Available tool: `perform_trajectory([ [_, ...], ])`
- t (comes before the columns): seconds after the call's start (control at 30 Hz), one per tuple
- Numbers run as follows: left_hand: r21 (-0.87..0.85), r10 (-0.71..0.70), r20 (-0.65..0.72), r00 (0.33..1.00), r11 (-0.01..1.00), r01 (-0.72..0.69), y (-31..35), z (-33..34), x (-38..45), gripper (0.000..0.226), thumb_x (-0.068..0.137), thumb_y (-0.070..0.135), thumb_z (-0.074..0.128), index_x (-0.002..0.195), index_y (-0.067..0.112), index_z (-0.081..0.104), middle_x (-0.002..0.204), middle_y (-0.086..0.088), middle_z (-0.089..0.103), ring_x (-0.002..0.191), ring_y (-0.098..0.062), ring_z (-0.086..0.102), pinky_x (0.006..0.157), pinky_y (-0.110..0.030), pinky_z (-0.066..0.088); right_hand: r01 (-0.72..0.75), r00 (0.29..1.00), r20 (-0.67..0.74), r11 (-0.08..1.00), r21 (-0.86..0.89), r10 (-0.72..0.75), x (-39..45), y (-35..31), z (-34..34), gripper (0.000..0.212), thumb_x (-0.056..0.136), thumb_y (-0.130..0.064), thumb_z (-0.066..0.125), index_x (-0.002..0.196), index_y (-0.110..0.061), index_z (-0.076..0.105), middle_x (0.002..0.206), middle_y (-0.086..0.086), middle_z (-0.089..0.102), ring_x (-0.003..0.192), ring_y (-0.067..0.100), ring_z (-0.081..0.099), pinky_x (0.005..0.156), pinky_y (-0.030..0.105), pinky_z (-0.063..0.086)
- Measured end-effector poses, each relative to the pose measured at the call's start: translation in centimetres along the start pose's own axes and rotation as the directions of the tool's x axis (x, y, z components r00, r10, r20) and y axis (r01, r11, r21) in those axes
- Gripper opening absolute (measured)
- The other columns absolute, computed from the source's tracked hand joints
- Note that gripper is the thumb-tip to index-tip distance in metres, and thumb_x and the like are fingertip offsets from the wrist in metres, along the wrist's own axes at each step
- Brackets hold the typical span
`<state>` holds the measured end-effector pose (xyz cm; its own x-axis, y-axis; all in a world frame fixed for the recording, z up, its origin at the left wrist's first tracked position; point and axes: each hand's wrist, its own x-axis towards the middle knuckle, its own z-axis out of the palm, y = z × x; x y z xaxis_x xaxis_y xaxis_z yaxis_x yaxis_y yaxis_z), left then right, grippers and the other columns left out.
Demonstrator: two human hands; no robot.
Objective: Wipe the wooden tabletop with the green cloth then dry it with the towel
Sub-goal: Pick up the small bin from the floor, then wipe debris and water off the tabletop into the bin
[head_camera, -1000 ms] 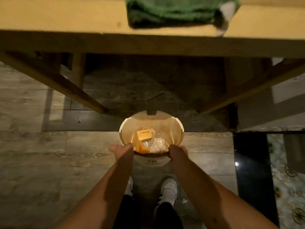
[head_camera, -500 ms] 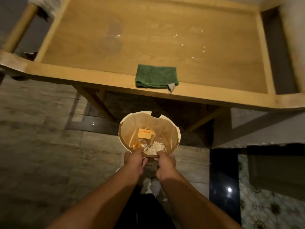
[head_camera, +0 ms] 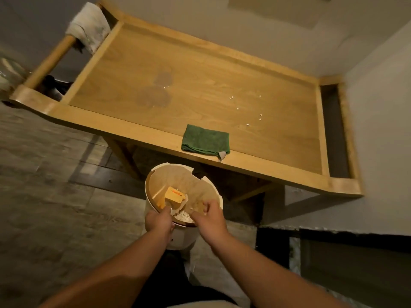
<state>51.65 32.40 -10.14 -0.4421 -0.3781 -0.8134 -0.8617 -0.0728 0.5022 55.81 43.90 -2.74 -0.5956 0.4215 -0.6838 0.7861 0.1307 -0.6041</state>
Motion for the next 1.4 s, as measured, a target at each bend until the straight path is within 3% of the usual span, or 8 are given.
perform_trajectory([
  [0.23,0.085,0.0,0.011,1.0,0.996,-0.001,2.2,0.6,1.2,0.022,0.088,0.021,0.068,0.101,0.004,0.062,0.084,-0.018,0.067,0.058,-0.03,0.067,0.043,-0.028,0.049,0.455,0.844,0.155,0.532,-0.714,-0.514,7.8,-8.7,-4.3,0.054,0.082,-0.043,0.068,0.129,-0.026,0.049,0.129,0.001,0.057,0.119,0.024,0.052,0.092,0.044,0.052],
  [0.4,0.065,0.032,-0.01,0.999,0.997,-0.031,3.5,2.1,0.9,0.019,0.088,0.017,0.065,0.096,0.001,0.058,0.075,-0.024,0.063,0.039,-0.025,0.053,0.033,-0.022,0.038,0.504,0.776,0.292,0.272,-0.82,-0.559,12.9,-11.6,-6.4,0.07,0.082,-0.048,0.067,0.139,-0.021,0.038,0.144,0.008,0.042,0.128,0.032,0.041,0.099,0.048,0.046],
  [0.53,-0.035,0.023,-0.043,0.999,0.999,-0.025,3.9,4.3,0.0,0.019,0.088,0.011,0.065,0.099,-0.004,0.06,0.082,-0.025,0.065,0.056,-0.03,0.063,0.051,-0.034,0.049,0.594,0.678,0.498,0.004,-0.805,-0.541,16.9,-12.1,-7.2,0.084,0.08,-0.049,0.07,0.145,-0.022,0.024,0.156,0.013,0.024,0.14,0.039,0.027,0.107,0.053,0.037],
  [0.63,-0.099,-0.001,-0.11,0.994,0.995,-0.01,3.6,6.1,-1.2,0.02,0.089,0.01,0.064,0.102,-0.005,0.061,0.082,-0.024,0.064,0.059,-0.031,0.062,0.04,-0.026,0.046,0.677,0.604,0.661,-0.151,-0.721,-0.446,19.5,-11.6,-7.4,0.102,0.081,-0.046,0.072,0.152,-0.025,0.003,0.163,0.012,0.003,0.147,0.043,0.007,0.114,0.058,0.025],
  [0.83,-0.241,-0.027,-0.197,0.98,0.97,-0.021,2.2,10.3,-5.5,0.022,0.091,0.008,0.063,0.104,-0.008,0.061,0.089,-0.024,0.061,0.056,-0.028,0.055,0.032,-0.019,0.039,0.723,0.499,0.78,-0.315,-0.615,-0.379,22.2,-10.1,-8.6,0.102,0.088,-0.028,0.065,0.153,-0.028,-0.013,0.163,0.013,-0.016,0.147,0.044,-0.012,0.116,0.06,0.013],
  [1.17,-0.422,-0.107,-0.201,0.974,0.906,0.012,-0.6,14.9,-8.3,0.028,0.089,0.006,0.063,0.113,-0.007,0.061,0.087,-0.025,0.066,0.058,-0.026,0.062,0.041,-0.024,0.046,0.743,0.342,0.801,-0.38,-0.55,-0.491,22.2,-9.5,-10.9,0.052,0.088,-0.029,0.062,0.131,-0.021,0.034,0.135,0.006,0.047,0.119,0.035,0.044,0.085,0.052,0.043],
  [1.33,-0.419,-0.103,-0.198,0.975,0.908,0.01,-1.2,16.3,-8.8,0.024,0.086,0.008,0.064,0.109,0.002,0.064,0.105,-0.027,0.071,0.091,-0.04,0.073,0.074,-0.057,0.061,0.747,0.353,0.824,-0.397,-0.533,-0.442,21.3,-8.3,-12.2,0.078,0.084,-0.02,0.064,0.147,-0.017,0.019,0.132,0.007,0.046,0.116,0.035,0.044,0.077,0.053,0.046],
  [1.4,-0.426,-0.115,-0.202,0.973,0.904,0.018,-1.5,16.9,-9.5,0.023,0.086,0.008,0.065,0.108,0.002,0.064,0.104,-0.027,0.071,0.09,-0.04,0.073,0.068,-0.054,0.063,0.748,0.371,0.829,-0.394,-0.534,-0.419,20.9,-8.2,-12.4,0.08,0.085,-0.019,0.062,0.15,-0.014,0.017,0.137,0.009,0.043,0.12,0.036,0.042,0.079,0.054,0.046],
])
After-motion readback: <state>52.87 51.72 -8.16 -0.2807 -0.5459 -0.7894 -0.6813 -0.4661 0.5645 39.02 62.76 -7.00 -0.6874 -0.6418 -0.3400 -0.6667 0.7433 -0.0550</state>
